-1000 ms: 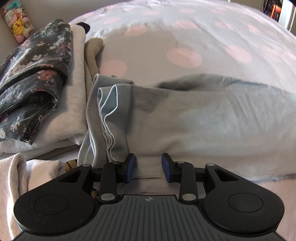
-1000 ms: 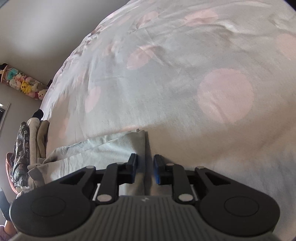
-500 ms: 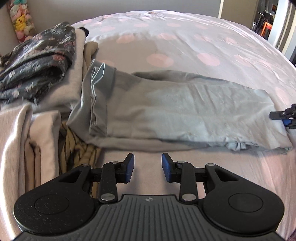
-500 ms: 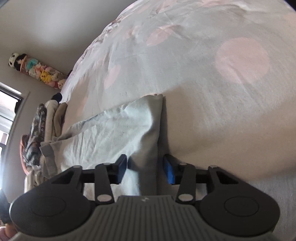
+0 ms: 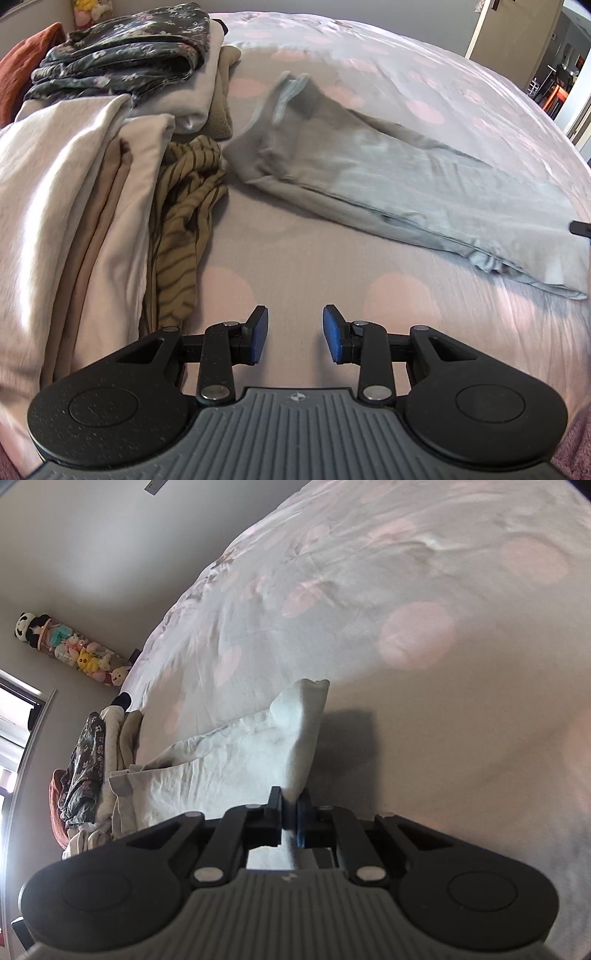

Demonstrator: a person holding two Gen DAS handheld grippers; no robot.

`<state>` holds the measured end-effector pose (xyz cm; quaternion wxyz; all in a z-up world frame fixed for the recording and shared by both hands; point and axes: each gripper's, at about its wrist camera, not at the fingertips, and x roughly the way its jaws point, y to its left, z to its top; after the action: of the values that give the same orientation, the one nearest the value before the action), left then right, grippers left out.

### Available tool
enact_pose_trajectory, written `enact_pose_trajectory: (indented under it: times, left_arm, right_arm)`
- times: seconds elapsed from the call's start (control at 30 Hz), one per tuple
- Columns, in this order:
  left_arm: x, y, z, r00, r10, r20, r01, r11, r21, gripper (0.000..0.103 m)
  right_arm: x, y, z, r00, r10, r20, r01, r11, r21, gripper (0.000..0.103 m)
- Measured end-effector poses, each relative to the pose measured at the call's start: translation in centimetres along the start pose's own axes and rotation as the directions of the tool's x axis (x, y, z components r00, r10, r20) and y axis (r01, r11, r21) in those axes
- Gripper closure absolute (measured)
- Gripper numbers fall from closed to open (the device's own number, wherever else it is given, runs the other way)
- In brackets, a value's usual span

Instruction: Fold clothes

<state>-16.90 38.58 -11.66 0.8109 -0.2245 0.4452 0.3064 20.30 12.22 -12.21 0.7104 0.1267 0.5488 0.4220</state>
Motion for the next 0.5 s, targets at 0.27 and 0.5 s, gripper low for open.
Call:
enact_pose_trajectory:
  times: [0.27,0.5]
  left_arm:
    - [-1.4,-1.7,-0.8,0.998,-0.062,0.019,0.062,0.997,0.035,0.072]
    - [-1.4,-5.3,1.5,0.99,-0.13,0.055,0.122,0.984,0.129,0.07]
  right_arm:
    - [-8.9,-7.3,-0.4,0.981,-0.183,0.062,0.179,0.981,0.078,0.095]
    - [-9.7,-9.8,-1.0,0.963,-0.263,0.057,0.258,0.963,0.072,0.094]
